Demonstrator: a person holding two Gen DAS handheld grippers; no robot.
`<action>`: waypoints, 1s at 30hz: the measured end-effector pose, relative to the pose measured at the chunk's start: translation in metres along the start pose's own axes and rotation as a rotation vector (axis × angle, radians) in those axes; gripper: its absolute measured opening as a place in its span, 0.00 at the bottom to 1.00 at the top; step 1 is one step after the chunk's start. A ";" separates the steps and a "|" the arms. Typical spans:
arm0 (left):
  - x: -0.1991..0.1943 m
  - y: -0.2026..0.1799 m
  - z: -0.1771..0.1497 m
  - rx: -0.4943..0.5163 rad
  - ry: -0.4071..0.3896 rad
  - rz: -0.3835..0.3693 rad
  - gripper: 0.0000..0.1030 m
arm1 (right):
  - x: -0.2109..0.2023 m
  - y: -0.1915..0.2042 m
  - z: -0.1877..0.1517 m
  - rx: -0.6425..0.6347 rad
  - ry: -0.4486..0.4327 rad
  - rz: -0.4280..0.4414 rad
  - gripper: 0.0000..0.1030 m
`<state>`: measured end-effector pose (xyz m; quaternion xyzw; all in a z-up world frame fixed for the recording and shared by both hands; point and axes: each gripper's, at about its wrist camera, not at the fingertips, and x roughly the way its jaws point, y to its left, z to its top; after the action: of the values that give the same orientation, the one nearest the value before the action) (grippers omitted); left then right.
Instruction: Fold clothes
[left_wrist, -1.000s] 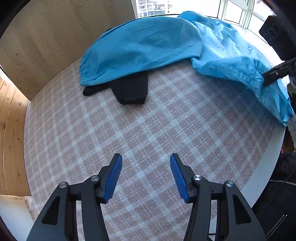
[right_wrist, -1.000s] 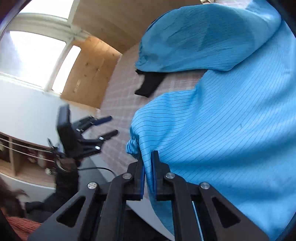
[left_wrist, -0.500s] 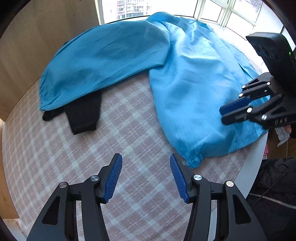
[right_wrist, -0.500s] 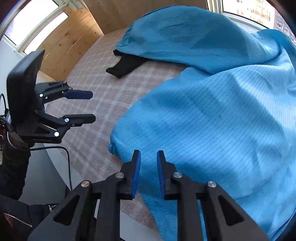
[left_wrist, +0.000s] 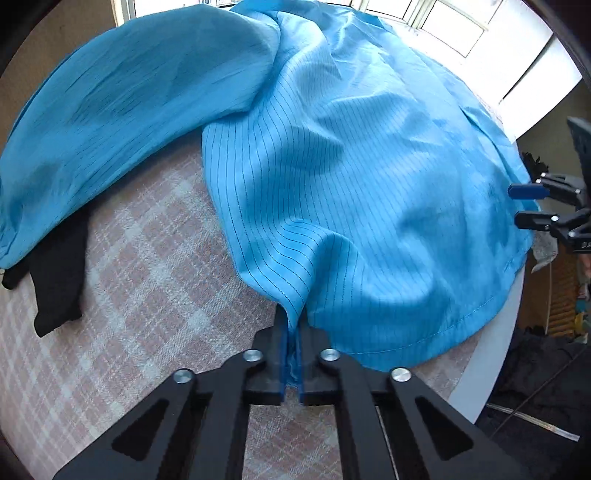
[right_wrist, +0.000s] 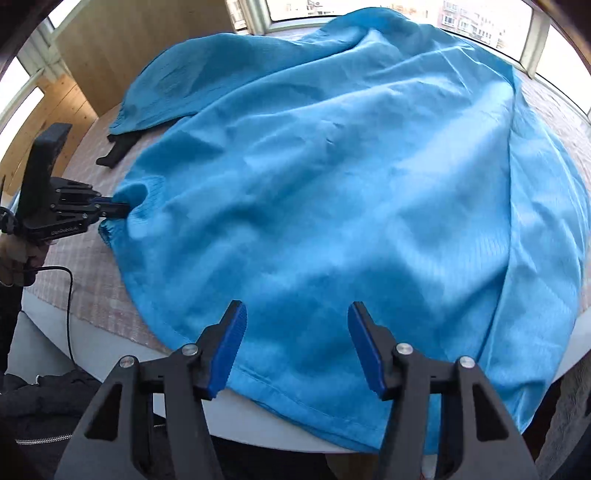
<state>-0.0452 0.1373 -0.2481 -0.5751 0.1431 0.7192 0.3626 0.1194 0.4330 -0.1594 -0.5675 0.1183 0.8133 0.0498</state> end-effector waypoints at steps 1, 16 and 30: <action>-0.004 0.002 -0.002 -0.007 0.001 -0.010 0.02 | 0.001 -0.009 -0.004 0.018 0.000 -0.023 0.55; -0.064 0.030 -0.033 -0.101 -0.043 0.130 0.46 | 0.019 -0.061 -0.021 -0.070 0.268 -0.165 0.56; -0.033 -0.037 0.034 -0.003 -0.049 0.181 0.47 | -0.073 -0.220 0.070 0.006 -0.069 -0.429 0.68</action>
<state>-0.0421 0.1727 -0.1991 -0.5429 0.1844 0.7630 0.2987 0.1283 0.6668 -0.0977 -0.5512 -0.0046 0.8028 0.2272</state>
